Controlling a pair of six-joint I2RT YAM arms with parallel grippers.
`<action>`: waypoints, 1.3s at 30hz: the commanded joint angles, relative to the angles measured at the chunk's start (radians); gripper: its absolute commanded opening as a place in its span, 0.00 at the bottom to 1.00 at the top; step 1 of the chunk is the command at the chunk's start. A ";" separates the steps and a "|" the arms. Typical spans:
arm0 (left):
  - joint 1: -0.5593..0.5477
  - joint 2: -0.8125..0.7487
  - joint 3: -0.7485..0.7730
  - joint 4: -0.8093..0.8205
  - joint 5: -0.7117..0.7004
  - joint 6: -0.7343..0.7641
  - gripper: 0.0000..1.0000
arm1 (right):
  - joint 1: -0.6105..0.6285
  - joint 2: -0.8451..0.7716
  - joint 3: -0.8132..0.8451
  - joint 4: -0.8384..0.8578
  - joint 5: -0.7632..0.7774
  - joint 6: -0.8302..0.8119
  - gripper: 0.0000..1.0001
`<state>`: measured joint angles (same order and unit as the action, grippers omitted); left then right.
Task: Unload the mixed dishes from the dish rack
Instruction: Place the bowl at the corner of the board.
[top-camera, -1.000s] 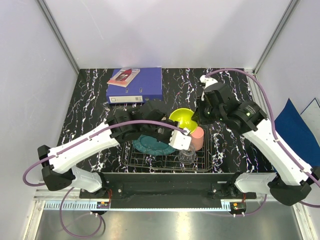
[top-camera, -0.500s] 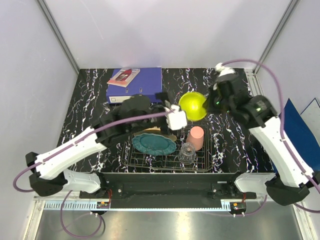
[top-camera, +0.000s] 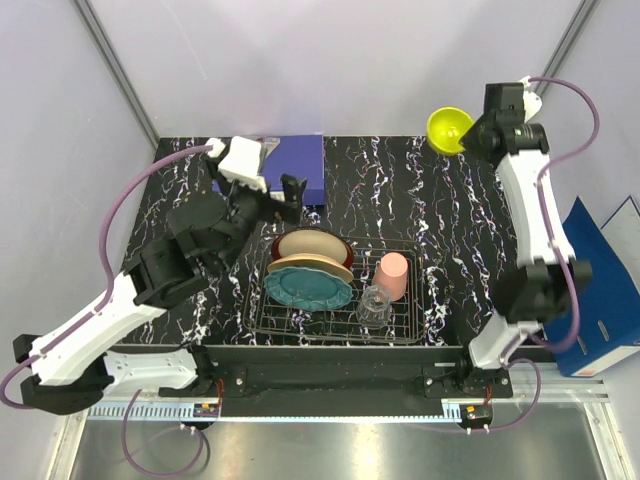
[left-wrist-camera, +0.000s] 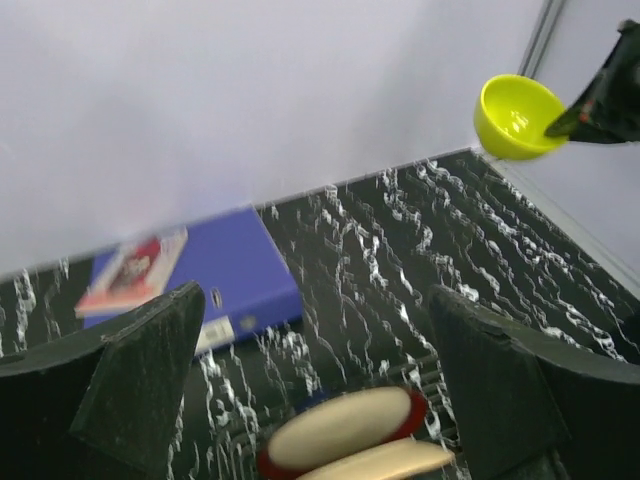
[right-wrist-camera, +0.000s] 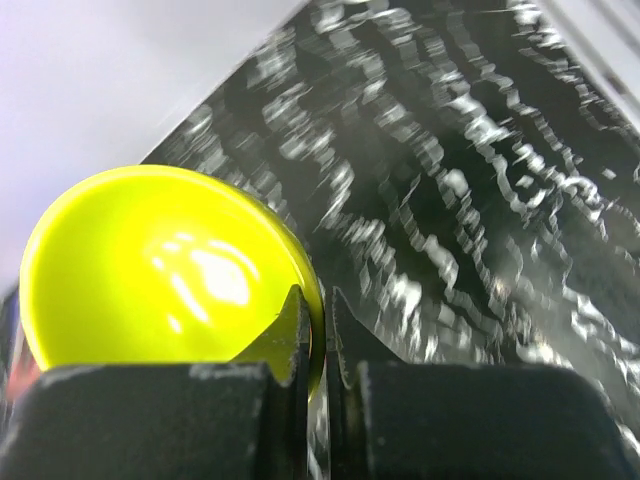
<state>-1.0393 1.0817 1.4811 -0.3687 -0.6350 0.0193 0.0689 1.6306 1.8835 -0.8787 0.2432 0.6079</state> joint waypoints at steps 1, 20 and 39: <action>0.012 -0.124 -0.139 -0.041 -0.065 -0.226 0.99 | -0.147 0.219 0.075 0.116 0.048 0.095 0.00; 0.033 -0.123 -0.278 -0.073 -0.084 -0.325 0.99 | -0.282 0.730 0.364 0.210 -0.036 0.033 0.00; 0.051 -0.078 -0.285 -0.108 -0.066 -0.343 0.99 | -0.285 0.799 0.373 0.181 -0.018 -0.008 0.45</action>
<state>-0.9936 1.0061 1.1992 -0.4858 -0.6880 -0.3058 -0.2150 2.4794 2.2276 -0.7010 0.2184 0.6163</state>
